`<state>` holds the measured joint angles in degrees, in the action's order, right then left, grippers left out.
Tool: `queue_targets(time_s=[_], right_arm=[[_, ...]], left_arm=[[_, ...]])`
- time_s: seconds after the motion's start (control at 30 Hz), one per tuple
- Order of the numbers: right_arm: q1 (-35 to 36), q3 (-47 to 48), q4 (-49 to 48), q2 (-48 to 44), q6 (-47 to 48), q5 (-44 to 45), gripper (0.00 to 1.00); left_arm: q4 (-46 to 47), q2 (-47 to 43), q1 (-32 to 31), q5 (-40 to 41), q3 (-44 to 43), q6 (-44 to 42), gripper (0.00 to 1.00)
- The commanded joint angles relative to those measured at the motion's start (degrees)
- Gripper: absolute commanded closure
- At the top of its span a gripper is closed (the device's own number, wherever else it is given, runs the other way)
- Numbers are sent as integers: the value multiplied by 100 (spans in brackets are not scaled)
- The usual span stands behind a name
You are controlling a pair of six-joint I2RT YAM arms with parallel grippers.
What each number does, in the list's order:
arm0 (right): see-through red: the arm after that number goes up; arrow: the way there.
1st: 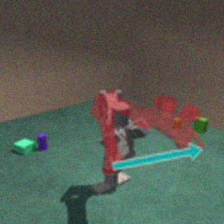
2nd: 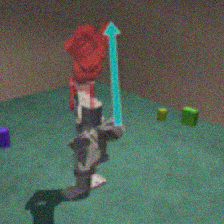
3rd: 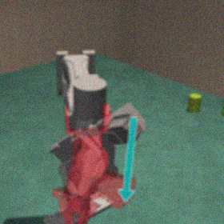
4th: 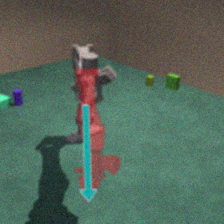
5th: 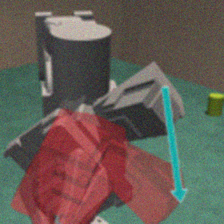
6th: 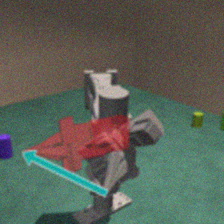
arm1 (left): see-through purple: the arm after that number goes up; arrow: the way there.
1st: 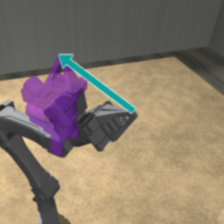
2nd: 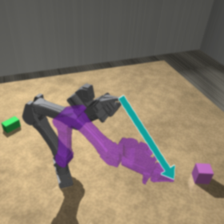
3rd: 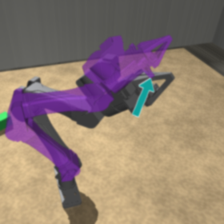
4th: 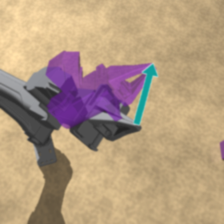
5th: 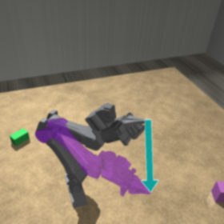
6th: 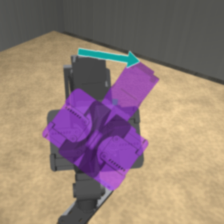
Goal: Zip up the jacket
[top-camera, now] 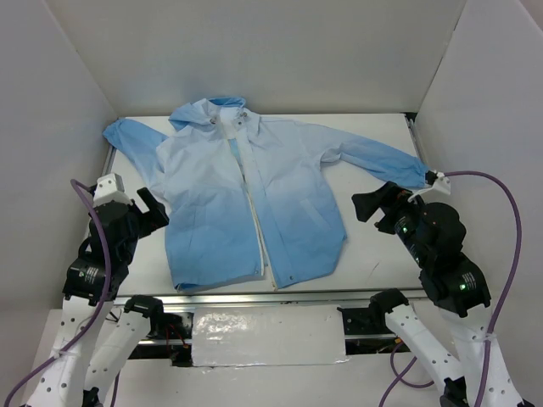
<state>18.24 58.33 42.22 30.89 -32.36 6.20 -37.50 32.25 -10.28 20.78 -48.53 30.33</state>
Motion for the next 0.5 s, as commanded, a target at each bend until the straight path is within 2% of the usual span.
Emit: queue_targets(time_s=[0.0, 0.1, 0.27, 0.37, 0.43, 0.47], right_arm=[[39, 258, -3, -48, 1, -4, 0], [39, 197, -38, -57, 37, -136, 0], [31, 39, -196, 39, 98, -592, 0], [39, -31, -196, 153, 90, -838, 0], [39, -119, -293, 189, 81, -970, 0], [39, -146, -363, 250, 55, -1032, 0]], left_arm=[[84, 18, 18, 6, -77, 52, 1], [49, 62, 18, -161, -121, 122, 1], [-46, 281, 18, -1213, -262, 210, 1], [-74, 754, -35, -1741, -228, 543, 1], [49, 984, -288, -1901, -104, 754, 1], [110, 1115, -925, -1762, -51, 1164, 1]])
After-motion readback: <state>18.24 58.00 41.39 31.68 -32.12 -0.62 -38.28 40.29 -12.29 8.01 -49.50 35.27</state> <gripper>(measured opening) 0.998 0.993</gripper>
